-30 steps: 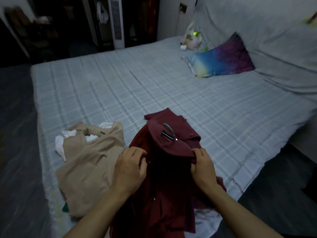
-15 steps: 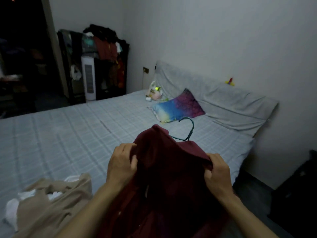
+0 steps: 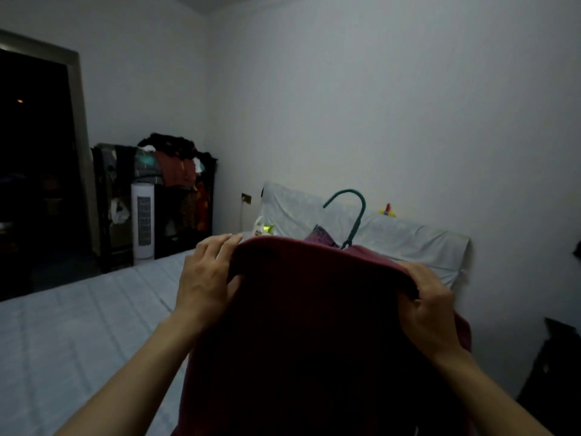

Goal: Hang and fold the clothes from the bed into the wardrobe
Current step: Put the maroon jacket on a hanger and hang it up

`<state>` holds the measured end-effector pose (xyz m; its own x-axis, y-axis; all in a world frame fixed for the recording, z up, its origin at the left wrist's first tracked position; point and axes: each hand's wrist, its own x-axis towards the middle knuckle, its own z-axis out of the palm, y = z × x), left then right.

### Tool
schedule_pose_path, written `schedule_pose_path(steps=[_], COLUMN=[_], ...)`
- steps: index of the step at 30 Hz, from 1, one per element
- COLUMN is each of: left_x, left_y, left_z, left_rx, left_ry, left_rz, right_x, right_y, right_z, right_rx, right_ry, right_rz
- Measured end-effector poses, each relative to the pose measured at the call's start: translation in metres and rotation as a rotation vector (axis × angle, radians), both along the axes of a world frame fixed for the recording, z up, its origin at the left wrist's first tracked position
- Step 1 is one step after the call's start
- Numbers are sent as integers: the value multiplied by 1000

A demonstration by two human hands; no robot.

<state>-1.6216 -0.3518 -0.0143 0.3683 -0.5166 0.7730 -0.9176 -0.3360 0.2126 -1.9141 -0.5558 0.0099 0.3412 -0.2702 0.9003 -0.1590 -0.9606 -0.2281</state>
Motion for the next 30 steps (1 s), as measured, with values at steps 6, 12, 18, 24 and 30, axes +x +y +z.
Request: schedule_pose_path(steps=[6,12,18,24,30], left_x=[-12,-38,-72,-82,-82], left_y=[11,28,25,22,10], left_z=[31,66,83,69,74], left_rx=[-181,-109,-92,-160,-410], left_ry=[24,-6,-287,-431,-632], left_rz=[-304,-509,-455,-399,-248], right_x=[-6,-6,8,12,19], right_y=[-4,-3,8,6,11], right_z=[29,28,20,17,16], right_rx=[-12,2,-39,-14,0], right_ry=[-69,-56,-16,9,24], right_rz=[25,114,128,124,172])
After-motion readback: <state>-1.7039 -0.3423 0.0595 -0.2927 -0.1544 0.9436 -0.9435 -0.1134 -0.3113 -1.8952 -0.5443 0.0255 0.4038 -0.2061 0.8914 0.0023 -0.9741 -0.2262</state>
